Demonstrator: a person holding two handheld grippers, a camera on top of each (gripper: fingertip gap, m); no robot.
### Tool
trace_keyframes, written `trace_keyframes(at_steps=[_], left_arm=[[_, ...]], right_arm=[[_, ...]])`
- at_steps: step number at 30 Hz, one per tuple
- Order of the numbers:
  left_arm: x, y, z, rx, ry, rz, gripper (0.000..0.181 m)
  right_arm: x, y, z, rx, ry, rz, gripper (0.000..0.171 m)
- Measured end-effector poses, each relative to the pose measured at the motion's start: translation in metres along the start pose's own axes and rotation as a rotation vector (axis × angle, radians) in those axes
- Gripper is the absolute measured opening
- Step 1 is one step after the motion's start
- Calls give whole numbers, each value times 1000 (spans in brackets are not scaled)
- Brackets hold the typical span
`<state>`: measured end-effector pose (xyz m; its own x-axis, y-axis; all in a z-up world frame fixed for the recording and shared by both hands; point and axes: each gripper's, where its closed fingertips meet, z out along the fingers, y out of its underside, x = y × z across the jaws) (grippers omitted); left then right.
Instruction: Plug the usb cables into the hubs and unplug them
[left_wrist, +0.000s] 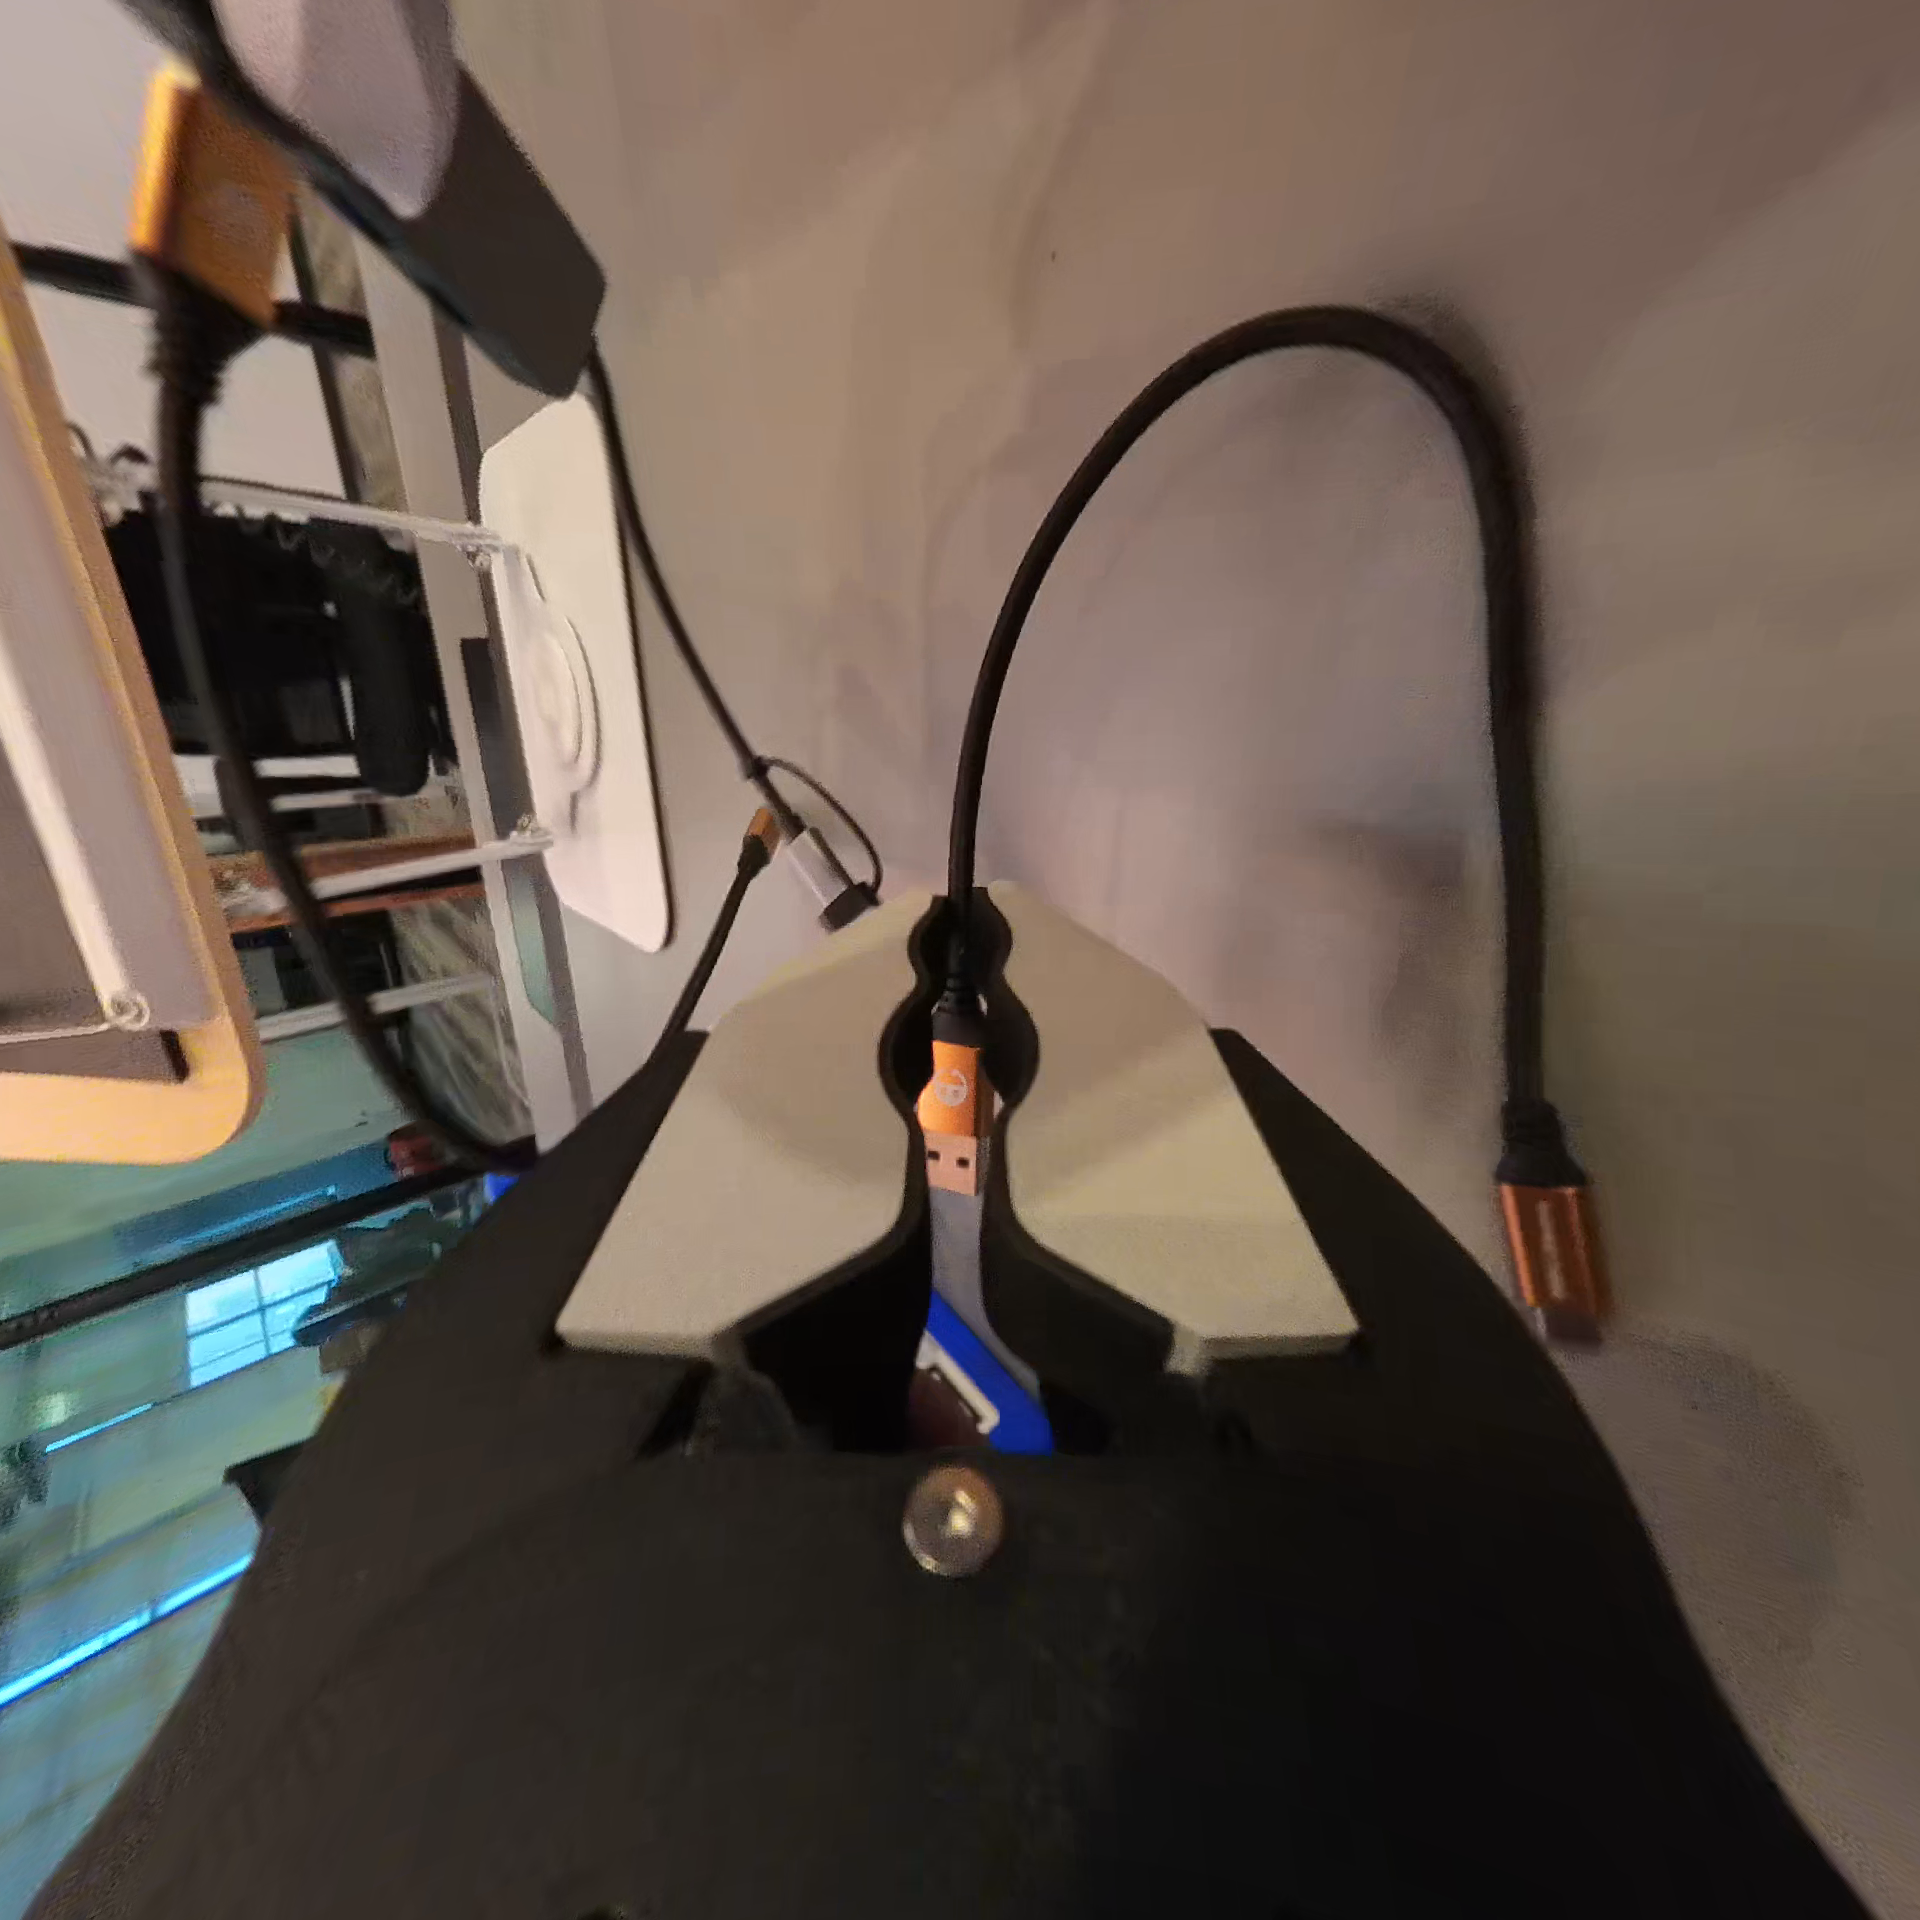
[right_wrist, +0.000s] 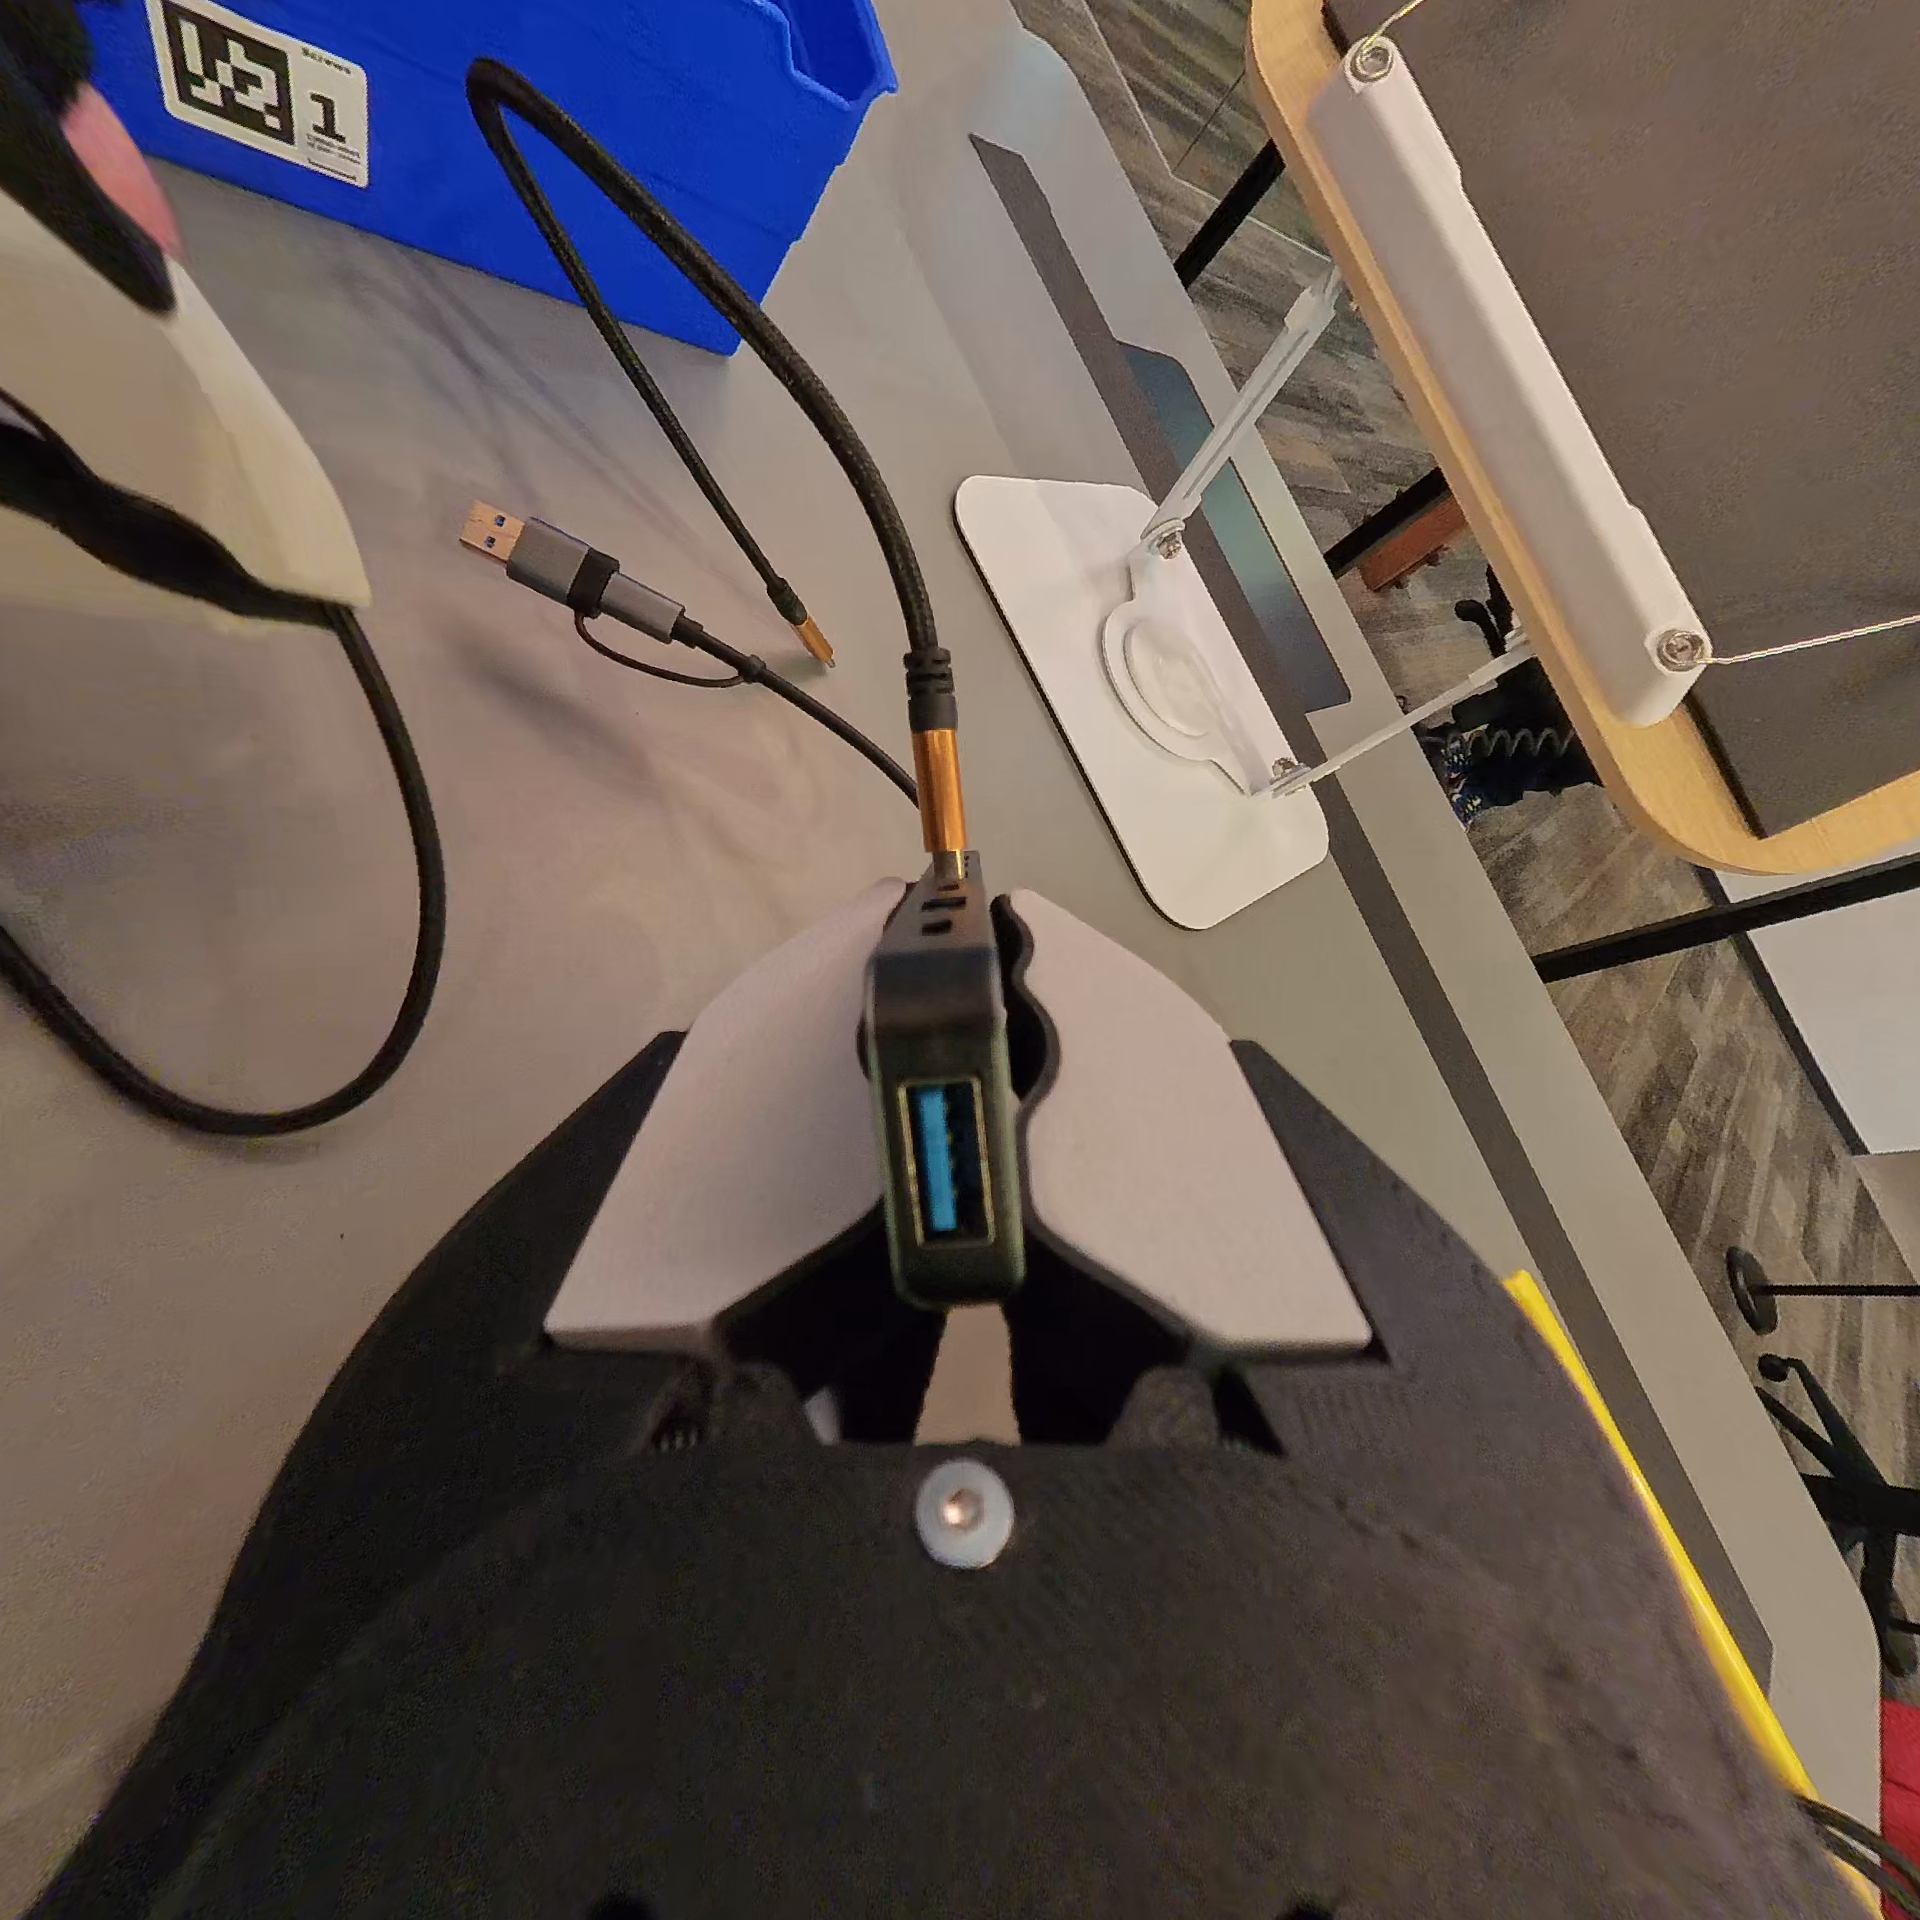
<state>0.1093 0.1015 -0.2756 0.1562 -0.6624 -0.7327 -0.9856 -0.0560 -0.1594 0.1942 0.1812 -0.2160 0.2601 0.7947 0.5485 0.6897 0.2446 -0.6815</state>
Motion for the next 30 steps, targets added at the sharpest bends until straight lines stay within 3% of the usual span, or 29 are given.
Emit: trace_keyframes(at_steps=[5, 10, 15, 26, 30], left_arm=[[12, 2, 22, -5, -6, 48, 5], [12, 15, 20, -49, 39, -9, 38], [19, 45, 21, -162, 128, -51, 32], [14, 36, 41, -166, 111, -3, 8], [9, 38, 46, -178, 60, 39, 7]], right_arm=[[0, 0, 0, 2, -2, 0, 11], [0, 0, -1, 3, -2, 0, 11], [2, 0, -1, 7, -2, 7, 11], [2, -1, -1, 6, 5, 11, 11], [3, -1, -1, 7, 7, 13, 11]])
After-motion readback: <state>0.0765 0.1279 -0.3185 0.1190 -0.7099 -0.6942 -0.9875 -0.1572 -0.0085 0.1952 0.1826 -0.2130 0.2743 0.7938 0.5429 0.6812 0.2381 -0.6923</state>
